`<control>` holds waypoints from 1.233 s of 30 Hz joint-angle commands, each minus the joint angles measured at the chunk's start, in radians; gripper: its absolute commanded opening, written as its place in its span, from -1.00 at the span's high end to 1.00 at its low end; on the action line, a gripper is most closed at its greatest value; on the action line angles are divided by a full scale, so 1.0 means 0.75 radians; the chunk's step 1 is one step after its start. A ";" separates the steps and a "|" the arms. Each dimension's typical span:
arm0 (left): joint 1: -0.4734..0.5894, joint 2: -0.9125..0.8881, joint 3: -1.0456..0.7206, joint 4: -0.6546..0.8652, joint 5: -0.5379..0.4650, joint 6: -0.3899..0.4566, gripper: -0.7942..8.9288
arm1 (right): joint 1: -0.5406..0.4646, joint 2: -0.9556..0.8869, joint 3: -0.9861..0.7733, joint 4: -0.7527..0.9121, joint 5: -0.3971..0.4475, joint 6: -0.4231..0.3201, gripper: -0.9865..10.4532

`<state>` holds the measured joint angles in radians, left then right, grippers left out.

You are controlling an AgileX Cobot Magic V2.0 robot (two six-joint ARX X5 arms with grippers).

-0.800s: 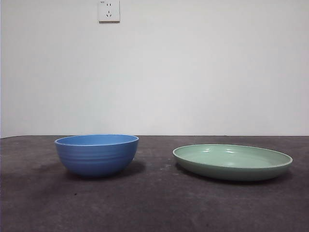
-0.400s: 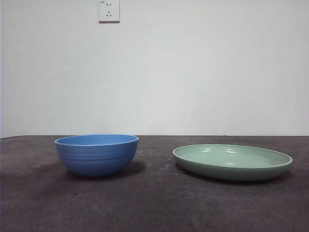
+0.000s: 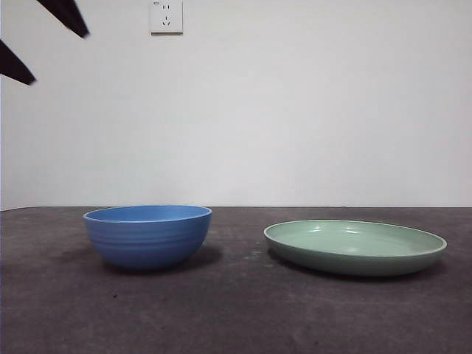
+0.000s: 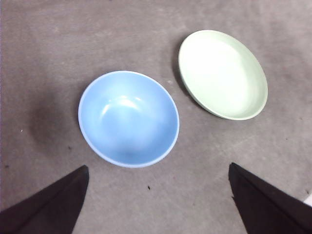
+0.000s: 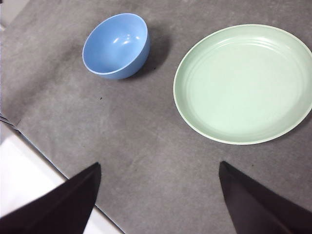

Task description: Pick up the blue bowl, put it on the green plate, put it on desk

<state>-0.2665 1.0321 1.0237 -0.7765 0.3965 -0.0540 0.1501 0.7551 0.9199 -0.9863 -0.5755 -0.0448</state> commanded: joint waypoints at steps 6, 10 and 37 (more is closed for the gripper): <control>-0.061 0.345 0.167 0.016 -0.181 -0.008 -0.10 | 0.004 0.010 0.020 0.012 -0.001 0.015 0.15; -0.067 0.495 0.207 0.032 -0.261 -0.007 -0.10 | 0.004 0.010 0.020 0.014 -0.001 0.015 0.15; -0.067 0.933 0.213 0.220 -0.266 -0.063 0.49 | 0.004 0.011 0.020 0.027 0.001 0.013 0.15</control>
<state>-0.3122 1.7164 1.1629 -0.6212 0.2020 -0.0792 0.1501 0.7551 0.9199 -0.9756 -0.5751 -0.0444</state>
